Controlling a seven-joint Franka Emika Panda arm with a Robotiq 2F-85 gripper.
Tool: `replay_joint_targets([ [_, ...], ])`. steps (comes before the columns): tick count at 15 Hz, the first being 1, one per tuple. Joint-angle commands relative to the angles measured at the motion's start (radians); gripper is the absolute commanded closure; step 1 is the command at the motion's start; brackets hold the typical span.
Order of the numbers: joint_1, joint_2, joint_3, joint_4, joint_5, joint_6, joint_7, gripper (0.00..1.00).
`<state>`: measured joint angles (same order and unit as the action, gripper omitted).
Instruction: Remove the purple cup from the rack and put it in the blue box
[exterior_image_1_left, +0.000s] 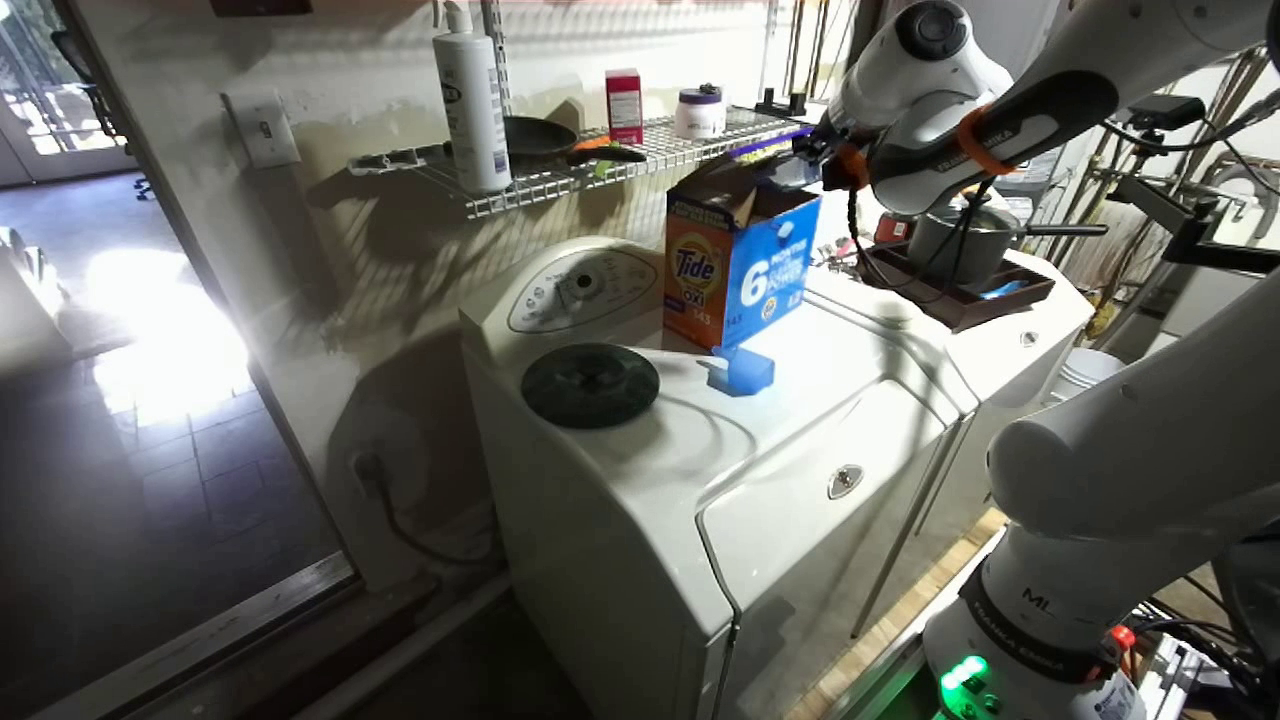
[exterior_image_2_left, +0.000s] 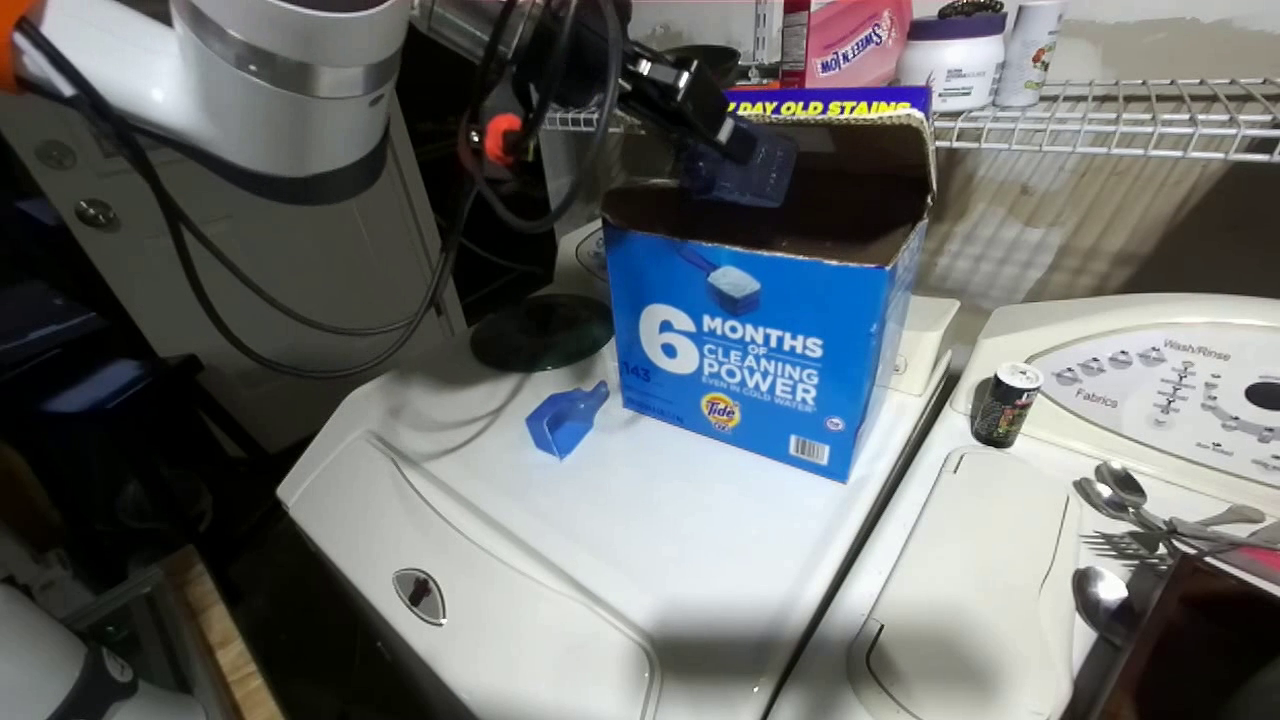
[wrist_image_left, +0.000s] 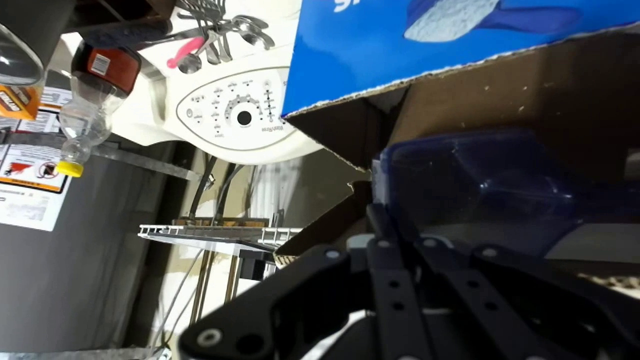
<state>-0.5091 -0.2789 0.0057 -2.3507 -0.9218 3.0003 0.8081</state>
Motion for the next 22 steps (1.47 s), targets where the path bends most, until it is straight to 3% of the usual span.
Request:
replay_joint_targets([
  [1, -0.069, 0.095, 0.049, 0.091, -0.097, 0.082, 0.135, 0.99],
  [8, -0.074, 0.205, 0.06, 0.166, -0.066, 0.164, 0.231, 0.99],
  [9, -0.063, 0.219, 0.055, 0.164, -0.043, 0.174, 0.222, 0.72],
  [11, -0.058, 0.238, 0.055, 0.17, -0.043, 0.173, 0.211, 0.66],
  [14, -0.041, 0.246, 0.055, 0.16, -0.014, 0.152, 0.178, 0.44],
  [18, 0.035, 0.221, 0.065, 0.077, 0.207, 0.099, 0.012, 0.18],
  [19, 0.152, 0.208, -0.016, 0.054, 0.305, 0.064, -0.065, 0.1],
  [21, 0.218, 0.173, -0.024, 0.041, 0.454, -0.032, -0.188, 0.0],
  [22, 0.187, 0.152, 0.014, 0.055, 0.49, -0.114, -0.234, 0.0],
])
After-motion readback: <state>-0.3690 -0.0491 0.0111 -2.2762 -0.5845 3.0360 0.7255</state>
